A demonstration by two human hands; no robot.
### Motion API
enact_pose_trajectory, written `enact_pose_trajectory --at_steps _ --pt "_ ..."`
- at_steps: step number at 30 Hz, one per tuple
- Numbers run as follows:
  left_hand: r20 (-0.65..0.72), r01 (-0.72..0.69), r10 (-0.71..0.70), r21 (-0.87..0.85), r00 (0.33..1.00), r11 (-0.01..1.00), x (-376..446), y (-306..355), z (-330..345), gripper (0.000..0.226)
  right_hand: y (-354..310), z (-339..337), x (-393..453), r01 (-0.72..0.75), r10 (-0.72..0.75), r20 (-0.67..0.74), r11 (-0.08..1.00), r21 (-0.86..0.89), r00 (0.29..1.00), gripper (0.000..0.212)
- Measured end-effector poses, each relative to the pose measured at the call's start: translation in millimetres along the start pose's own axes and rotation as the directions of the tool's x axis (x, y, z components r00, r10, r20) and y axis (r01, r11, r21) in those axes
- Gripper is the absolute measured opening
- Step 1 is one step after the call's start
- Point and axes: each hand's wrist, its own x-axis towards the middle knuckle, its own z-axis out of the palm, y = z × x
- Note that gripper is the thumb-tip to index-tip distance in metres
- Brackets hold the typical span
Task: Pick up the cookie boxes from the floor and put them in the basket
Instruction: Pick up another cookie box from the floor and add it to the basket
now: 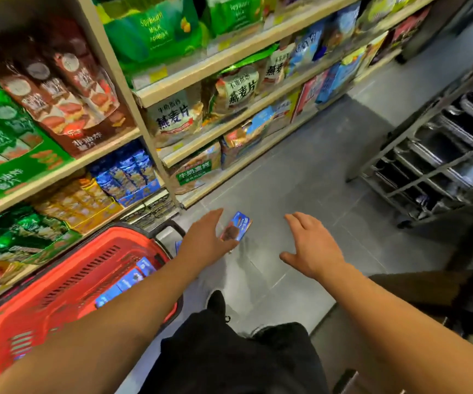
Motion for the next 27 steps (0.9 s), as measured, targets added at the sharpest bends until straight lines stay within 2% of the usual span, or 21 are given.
enact_pose_trajectory --at_steps 3,9,13,15,20,22,25,27 --pt "-0.027 0.041 -0.041 0.01 0.999 0.999 32.8 7.5 1.6 0.088 14.3 -13.8 47.2 0.093 -0.092 0.02 0.995 -0.033 0.996 0.089" --pt "-0.116 0.226 -0.233 -0.072 0.965 0.971 81.5 19.9 32.3 0.086 46.2 -18.5 144.5 0.307 -0.295 0.146 0.949 -0.068 0.944 0.091" --pt "-0.218 0.395 -0.429 -0.182 0.877 0.9 104.7 36.9 58.4 0.089 73.5 -25.5 207.1 0.493 -0.46 0.24 0.864 -0.104 0.855 0.09" --pt "-0.249 0.482 -0.537 -0.25 0.806 0.84 113.2 50.6 79.7 0.089 89.6 -30.2 236.5 0.574 -0.519 0.319 0.812 -0.106 0.793 0.09" --pt "-0.252 0.564 -0.663 -0.368 0.705 0.739 129.8 68.9 127.4 0.097 111.3 -30.4 287.3 0.663 -0.564 0.424 0.737 -0.127 0.708 0.088" --pt "-0.299 0.577 -0.712 -0.428 0.636 0.696 136.4 64.1 152.6 0.093 115.7 -22.4 304.4 0.674 -0.57 0.45 0.731 -0.103 0.687 0.088" --pt "-0.291 0.592 -0.743 -0.46 0.603 0.661 155.6 53.2 169.0 0.081 116.4 1.6 331.7 0.683 -0.572 0.476 0.725 -0.085 0.668 0.087" --pt "-0.246 0.596 -0.746 -0.471 0.619 0.65 171.4 33.8 183.0 0.08 114.8 27.8 351.0 0.682 -0.563 0.503 0.727 -0.077 0.656 0.087"
